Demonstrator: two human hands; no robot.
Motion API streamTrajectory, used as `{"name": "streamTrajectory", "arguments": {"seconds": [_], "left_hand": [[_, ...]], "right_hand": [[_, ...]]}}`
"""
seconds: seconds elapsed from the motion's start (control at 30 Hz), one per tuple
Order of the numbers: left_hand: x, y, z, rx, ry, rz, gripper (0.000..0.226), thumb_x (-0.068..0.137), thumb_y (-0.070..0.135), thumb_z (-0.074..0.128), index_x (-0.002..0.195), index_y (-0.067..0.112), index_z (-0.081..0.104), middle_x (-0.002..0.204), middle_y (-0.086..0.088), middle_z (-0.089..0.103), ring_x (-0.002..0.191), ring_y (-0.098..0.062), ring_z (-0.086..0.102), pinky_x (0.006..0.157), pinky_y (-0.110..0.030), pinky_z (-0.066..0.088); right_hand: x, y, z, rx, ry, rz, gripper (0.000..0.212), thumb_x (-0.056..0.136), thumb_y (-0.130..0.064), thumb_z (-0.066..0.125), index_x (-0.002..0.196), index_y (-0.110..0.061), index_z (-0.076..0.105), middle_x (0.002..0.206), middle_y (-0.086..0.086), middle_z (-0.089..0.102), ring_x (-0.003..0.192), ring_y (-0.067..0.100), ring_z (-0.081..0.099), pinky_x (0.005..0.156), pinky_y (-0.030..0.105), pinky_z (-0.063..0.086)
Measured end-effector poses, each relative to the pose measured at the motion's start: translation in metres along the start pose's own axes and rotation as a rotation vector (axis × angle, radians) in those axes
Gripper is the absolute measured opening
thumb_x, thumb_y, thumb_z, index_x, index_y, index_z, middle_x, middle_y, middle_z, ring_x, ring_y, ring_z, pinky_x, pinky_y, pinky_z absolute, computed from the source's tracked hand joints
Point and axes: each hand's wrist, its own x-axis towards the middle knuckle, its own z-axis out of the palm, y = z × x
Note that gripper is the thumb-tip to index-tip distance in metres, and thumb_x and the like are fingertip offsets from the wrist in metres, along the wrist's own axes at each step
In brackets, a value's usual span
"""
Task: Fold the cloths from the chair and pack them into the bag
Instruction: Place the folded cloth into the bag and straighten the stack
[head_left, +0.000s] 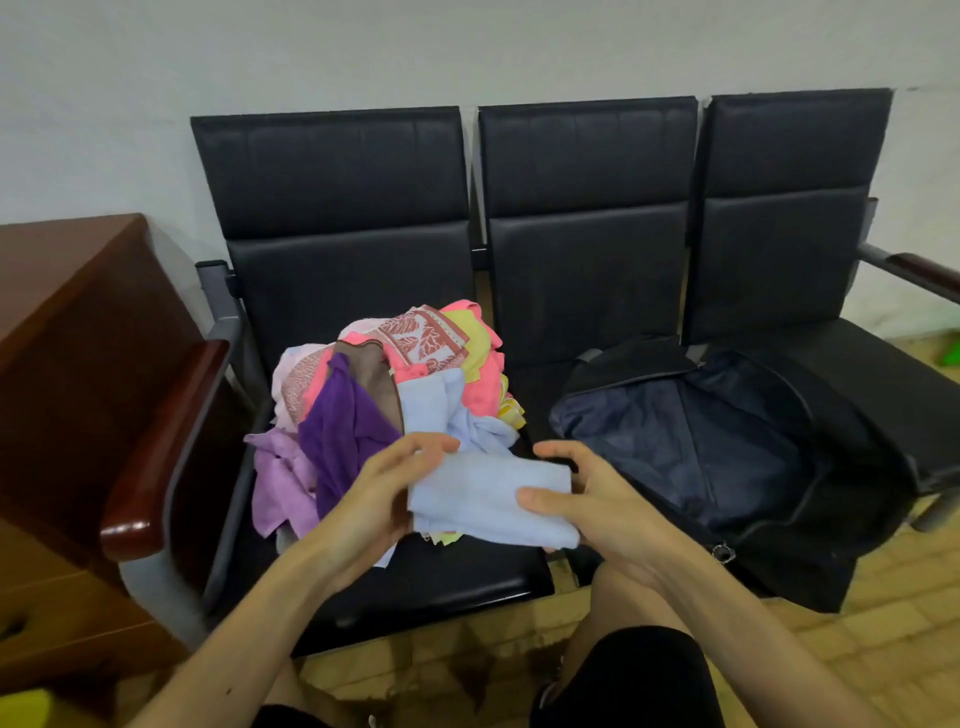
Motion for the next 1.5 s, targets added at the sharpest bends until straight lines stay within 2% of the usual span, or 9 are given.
{"name": "streamTrajectory", "arguments": {"seconds": [0.17,0.37,0.57,0.7,0.8,0.9,1.03,1.13,1.5], "left_hand": [[0.017,-0.057,0.012,0.199,0.021,-0.097,0.057,0.048,0.029,0.09,0.101,0.021,0.071,0.1,-0.015,0.069,0.088,-0.027,0.067,0.076,-0.038,0.057],[0.049,-0.098,0.045,0.346,-0.083,-0.197,0.033,0.075,0.018,0.084,0.103,0.028,0.071,0.108,-0.012,0.069,0.096,-0.023,0.067,0.076,-0.028,0.055],[0.102,-0.135,0.097,0.564,-0.193,-0.198,0.03,0.072,0.035,0.077,0.1,0.036,0.067,0.091,0.0,0.067,0.078,-0.015,0.065,0.074,-0.041,0.056],[0.154,-0.153,0.148,0.768,-0.302,-0.089,0.023,0.09,0.024,0.068,0.104,0.039,0.058,0.097,0.015,0.06,0.084,0.005,0.057,0.066,-0.007,0.044],[0.199,-0.156,0.184,0.832,-0.283,-0.002,0.028,0.093,0.022,0.063,0.118,0.032,0.057,0.107,0.008,0.062,0.093,-0.004,0.059,0.069,-0.008,0.042],[0.247,-0.159,0.213,0.86,-0.263,-0.004,0.028,0.097,0.023,0.059,0.123,0.031,0.054,0.117,0.005,0.058,0.103,-0.015,0.056,0.08,-0.025,0.045],[0.303,-0.183,0.24,0.93,-0.345,-0.078,0.028,0.101,0.022,0.049,0.129,0.028,0.05,0.124,-0.002,0.056,0.103,-0.017,0.054,0.077,-0.03,0.045],[0.322,-0.205,0.242,0.977,-0.397,-0.164,0.029,0.102,0.023,0.046,0.13,0.028,0.05,0.129,-0.007,0.058,0.109,-0.021,0.058,0.085,-0.035,0.051],[0.304,-0.235,0.197,1.296,-0.349,-0.032,0.024,0.104,0.027,0.043,0.128,0.023,0.046,0.116,-0.01,0.067,0.105,-0.032,0.061,0.073,-0.031,0.035]], "right_hand": [[-0.001,0.039,-0.027,-0.03,0.003,0.127,0.056,0.082,-0.014,0.078,0.131,-0.018,0.05,0.115,0.008,0.064,0.092,0.018,0.07,0.067,0.027,0.058],[0.004,0.086,-0.08,-0.126,0.05,0.093,0.036,0.081,-0.02,0.08,0.114,-0.014,0.066,0.111,0.013,0.069,0.103,0.027,0.068,0.087,0.042,0.058],[0.021,0.121,-0.141,-0.262,0.224,0.093,0.029,0.082,-0.022,0.077,0.109,-0.024,0.066,0.102,0.0,0.07,0.095,0.013,0.068,0.077,0.027,0.059],[0.046,0.126,-0.188,-0.333,0.343,0.059,0.023,0.086,-0.013,0.073,0.105,-0.022,0.063,0.094,-0.004,0.067,0.085,0.009,0.065,0.064,0.016,0.053],[0.07,0.121,-0.233,-0.371,0.463,0.031,0.026,0.085,-0.012,0.073,0.107,-0.022,0.064,0.095,-0.002,0.068,0.088,0.012,0.065,0.071,0.024,0.057],[0.102,0.12,-0.271,-0.469,0.538,0.055,0.024,0.084,-0.012,0.07,0.106,-0.021,0.064,0.098,-0.003,0.068,0.094,0.015,0.065,0.084,0.035,0.055],[0.154,0.118,-0.292,-0.517,0.441,0.201,0.015,0.091,-0.008,0.058,0.105,-0.009,0.064,0.108,0.013,0.066,0.106,0.031,0.063,0.093,0.043,0.051],[0.177,0.134,-0.299,-0.491,0.379,0.314,0.022,0.096,-0.005,0.05,0.11,0.004,0.065,0.111,0.02,0.066,0.11,0.033,0.062,0.094,0.041,0.049],[0.198,0.185,-0.306,-0.398,0.471,0.301,0.01,0.094,-0.014,0.058,0.103,-0.013,0.059,0.1,0.005,0.065,0.096,0.022,0.063,0.081,0.034,0.053]]}}
